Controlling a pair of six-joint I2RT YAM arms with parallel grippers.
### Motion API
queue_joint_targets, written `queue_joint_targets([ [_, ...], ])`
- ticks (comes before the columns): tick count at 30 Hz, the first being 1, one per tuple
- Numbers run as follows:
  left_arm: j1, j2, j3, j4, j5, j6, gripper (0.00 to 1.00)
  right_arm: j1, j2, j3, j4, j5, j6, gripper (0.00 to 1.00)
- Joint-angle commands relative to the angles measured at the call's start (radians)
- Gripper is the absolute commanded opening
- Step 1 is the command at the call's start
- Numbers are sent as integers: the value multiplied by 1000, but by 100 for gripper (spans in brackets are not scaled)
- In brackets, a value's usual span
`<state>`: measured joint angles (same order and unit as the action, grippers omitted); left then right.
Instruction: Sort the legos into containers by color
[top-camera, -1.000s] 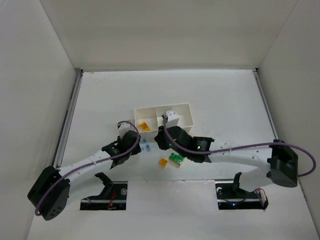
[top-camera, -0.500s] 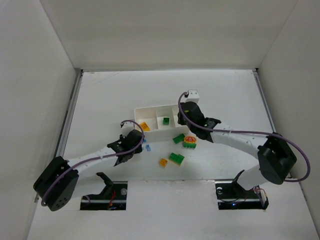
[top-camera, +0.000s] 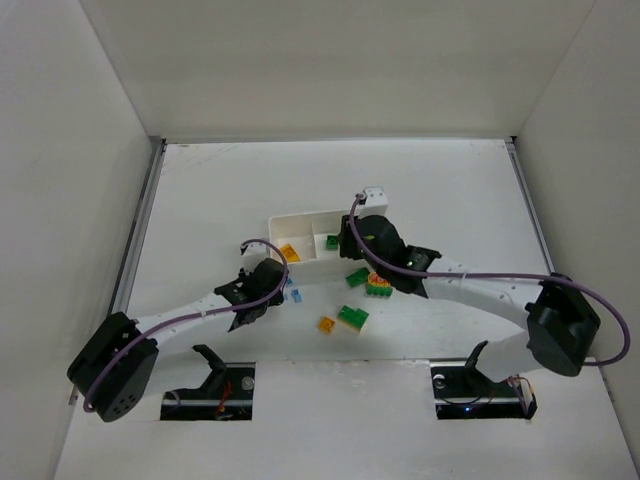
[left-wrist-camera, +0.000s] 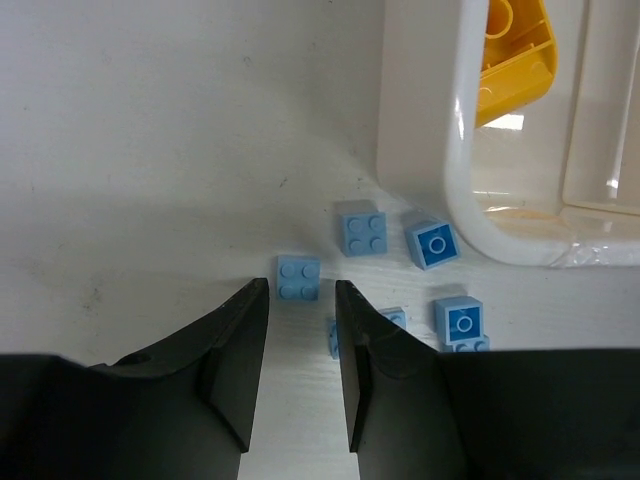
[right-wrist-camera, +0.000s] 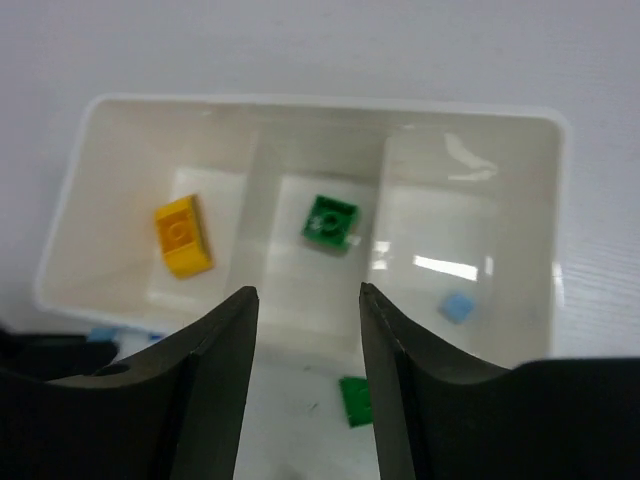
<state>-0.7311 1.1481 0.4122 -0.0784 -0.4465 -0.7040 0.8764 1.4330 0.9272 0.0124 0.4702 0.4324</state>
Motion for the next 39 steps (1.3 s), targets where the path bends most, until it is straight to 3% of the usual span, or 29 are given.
queue_joint_targets([
  [1,8,10,34,15,-34,21,29,110,-42,-33,78,-51,-4,49],
  [4,8,35,37,28,-49,38,24,201,-29,-51,95,-79,14,49],
  [7,8,50,39,29,-60,41,12,276,18,-65,124,-90,42,52],
  [10,-1,0,36,11,-84,38,7,308,82,-70,152,-91,69,54],
  [20,2,-309,111,-173,-61,14,8,332,317,15,219,-74,118,52],
  [31,0,-320,226,-156,-20,37,9,332,415,61,232,-77,129,49],
  [39,-1,-318,296,-110,15,43,10,328,435,79,205,-71,129,30],
])
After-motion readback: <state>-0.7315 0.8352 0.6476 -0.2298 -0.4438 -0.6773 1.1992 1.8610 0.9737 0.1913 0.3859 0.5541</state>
